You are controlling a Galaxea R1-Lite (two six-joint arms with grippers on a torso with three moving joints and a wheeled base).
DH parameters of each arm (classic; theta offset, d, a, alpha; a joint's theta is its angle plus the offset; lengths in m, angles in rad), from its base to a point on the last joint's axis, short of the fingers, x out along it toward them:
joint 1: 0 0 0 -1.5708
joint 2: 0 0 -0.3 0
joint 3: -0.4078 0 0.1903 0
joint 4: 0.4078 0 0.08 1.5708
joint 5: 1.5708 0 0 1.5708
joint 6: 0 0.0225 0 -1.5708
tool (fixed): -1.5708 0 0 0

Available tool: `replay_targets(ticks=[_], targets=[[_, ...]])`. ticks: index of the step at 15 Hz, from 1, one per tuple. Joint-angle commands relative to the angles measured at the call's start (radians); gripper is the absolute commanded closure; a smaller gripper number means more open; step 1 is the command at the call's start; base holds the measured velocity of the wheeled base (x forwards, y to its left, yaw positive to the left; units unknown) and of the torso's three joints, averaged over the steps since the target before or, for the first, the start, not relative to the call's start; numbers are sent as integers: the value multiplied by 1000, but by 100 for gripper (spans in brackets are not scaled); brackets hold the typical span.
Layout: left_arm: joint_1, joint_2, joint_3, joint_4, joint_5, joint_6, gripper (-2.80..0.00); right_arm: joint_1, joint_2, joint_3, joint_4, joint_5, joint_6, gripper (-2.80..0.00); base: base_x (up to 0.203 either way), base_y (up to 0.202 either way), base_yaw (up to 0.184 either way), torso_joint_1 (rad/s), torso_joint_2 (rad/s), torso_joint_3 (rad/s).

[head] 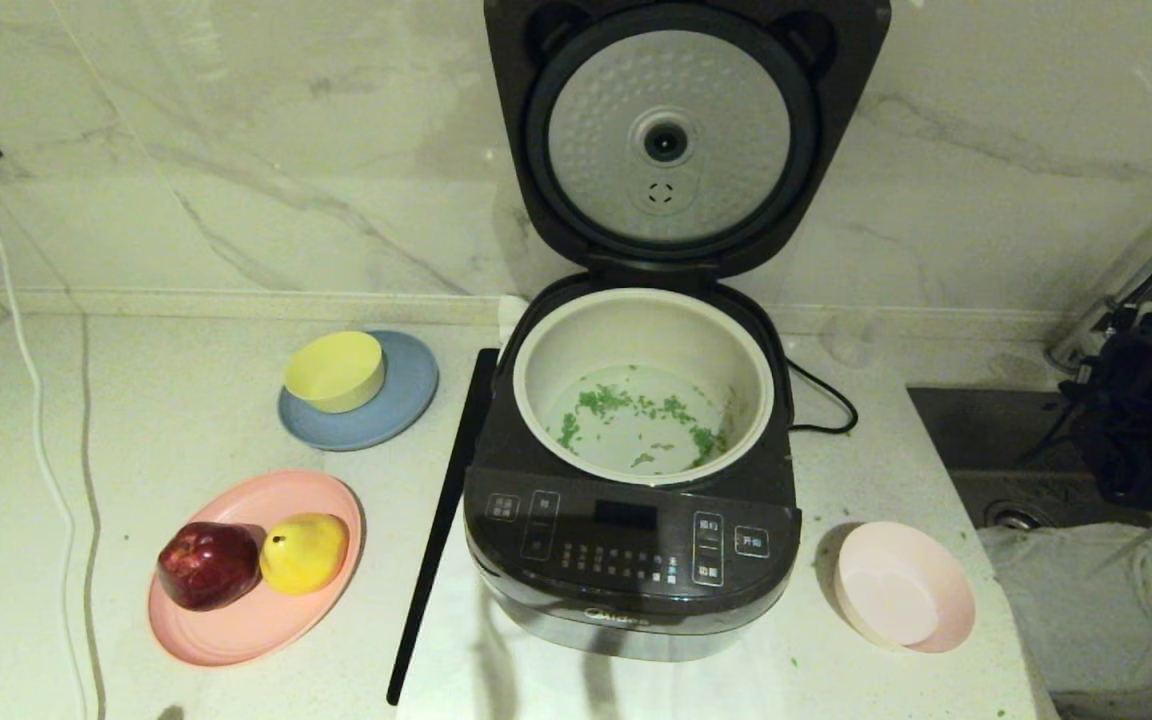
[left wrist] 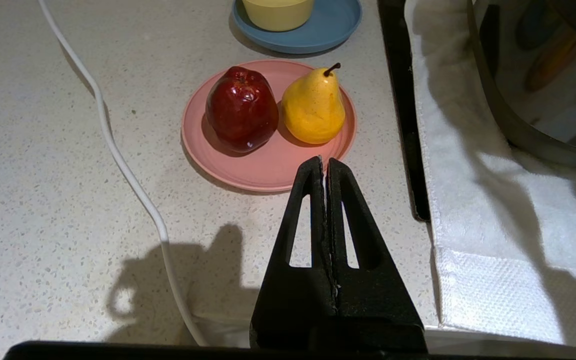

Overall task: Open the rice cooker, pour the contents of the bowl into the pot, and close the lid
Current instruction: Turn off the tap

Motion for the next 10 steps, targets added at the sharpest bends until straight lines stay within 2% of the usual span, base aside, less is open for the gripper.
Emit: replay_targets(ticks=[1, 10], targets=[[0, 0, 9, 0, 0, 0, 0, 4, 27, -51, -5, -2, -18, 0, 0, 0, 0, 0, 0, 0], [0, 0, 9, 0, 0, 0, 0, 13, 60, -131, 4, -2, -42, 0, 0, 0, 0, 0, 0, 0]])
